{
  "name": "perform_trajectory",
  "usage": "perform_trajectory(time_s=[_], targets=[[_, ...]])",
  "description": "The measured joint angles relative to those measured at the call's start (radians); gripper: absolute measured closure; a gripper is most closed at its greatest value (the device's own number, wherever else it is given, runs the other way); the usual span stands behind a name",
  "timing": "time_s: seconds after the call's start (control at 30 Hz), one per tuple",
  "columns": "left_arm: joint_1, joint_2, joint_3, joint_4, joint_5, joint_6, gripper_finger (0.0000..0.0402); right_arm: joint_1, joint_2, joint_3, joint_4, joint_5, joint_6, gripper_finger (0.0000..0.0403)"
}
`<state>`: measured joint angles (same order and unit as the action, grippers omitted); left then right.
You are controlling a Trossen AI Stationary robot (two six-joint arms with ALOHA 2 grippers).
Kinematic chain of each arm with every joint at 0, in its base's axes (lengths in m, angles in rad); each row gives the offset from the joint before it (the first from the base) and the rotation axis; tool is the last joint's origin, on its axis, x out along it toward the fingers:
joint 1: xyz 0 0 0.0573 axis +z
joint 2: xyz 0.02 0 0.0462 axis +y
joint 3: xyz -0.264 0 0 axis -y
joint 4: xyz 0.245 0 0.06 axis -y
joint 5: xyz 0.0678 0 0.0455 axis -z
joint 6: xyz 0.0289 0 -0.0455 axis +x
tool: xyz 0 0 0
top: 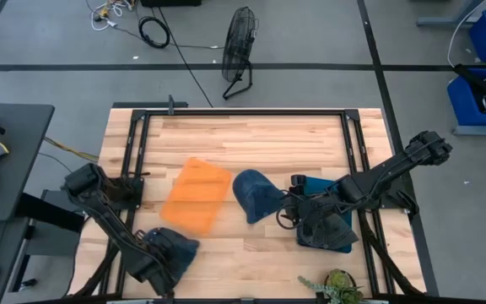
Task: Pick & Place hat
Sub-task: Put the bottom blue cap into the yellow bin
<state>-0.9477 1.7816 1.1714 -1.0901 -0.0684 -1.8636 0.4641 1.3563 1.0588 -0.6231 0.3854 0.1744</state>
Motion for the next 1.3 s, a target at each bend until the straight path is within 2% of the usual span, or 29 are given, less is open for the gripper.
perform_trajectory(time_s=[0.13,0.27,0.33,0.47,0.67,0.8,0.9,1.0,1.1,1.17,1.23,1.3], targets=[[0.000,0.024,0.001,-0.026,0.025,0.031,0.0283,0.000,0.000,0.000,0.000,0.000,-0.001,0.0167],[0.002,0.013,0.001,-0.028,0.031,0.038,0.0362,0.000,0.000,0.000,0.000,0.000,-0.007,0.0167],[0.002,-0.004,0.002,-0.024,0.033,0.019,0.0386,0.000,0.000,0.000,0.000,0.000,-0.007,0.0167],[0.002,-0.027,0.056,-0.040,0.032,0.047,0.0383,0.000,0.000,0.000,-0.001,0.000,-0.007,0.0167],[0.002,-0.030,0.248,-0.167,0.021,0.195,0.0390,0.000,0.000,0.000,-0.002,0.000,-0.006,0.0167],[0.001,-0.030,0.387,-0.258,-0.070,0.280,0.0384,0.000,0.000,0.000,-0.003,-0.001,-0.006,0.0167],[0.006,-0.030,0.471,-0.373,-0.156,0.431,0.0384,0.000,0.000,0.000,-0.002,0.000,-0.003,0.0167],[0.027,-0.031,0.506,-0.484,-0.214,0.660,0.0389,0.000,0.000,0.000,-0.002,-0.001,-0.003,0.0167],[0.056,-0.039,0.500,-0.462,-0.276,1.078,0.0386,0.000,0.000,0.000,-0.002,-0.001,-0.003,0.0167],[0.083,-0.041,0.500,-0.456,-0.368,1.303,0.0381,0.000,0.000,0.000,-0.002,-0.001,-0.003,0.0167],[0.122,-0.037,0.492,-0.456,-0.469,1.439,0.0377,0.000,0.000,0.000,-0.001,-0.001,-0.003,0.0167],[0.178,-0.035,0.489,-0.474,-0.504,1.509,0.0378,0.000,0.000,0.000,0.000,-0.001,-0.003,0.0167]])
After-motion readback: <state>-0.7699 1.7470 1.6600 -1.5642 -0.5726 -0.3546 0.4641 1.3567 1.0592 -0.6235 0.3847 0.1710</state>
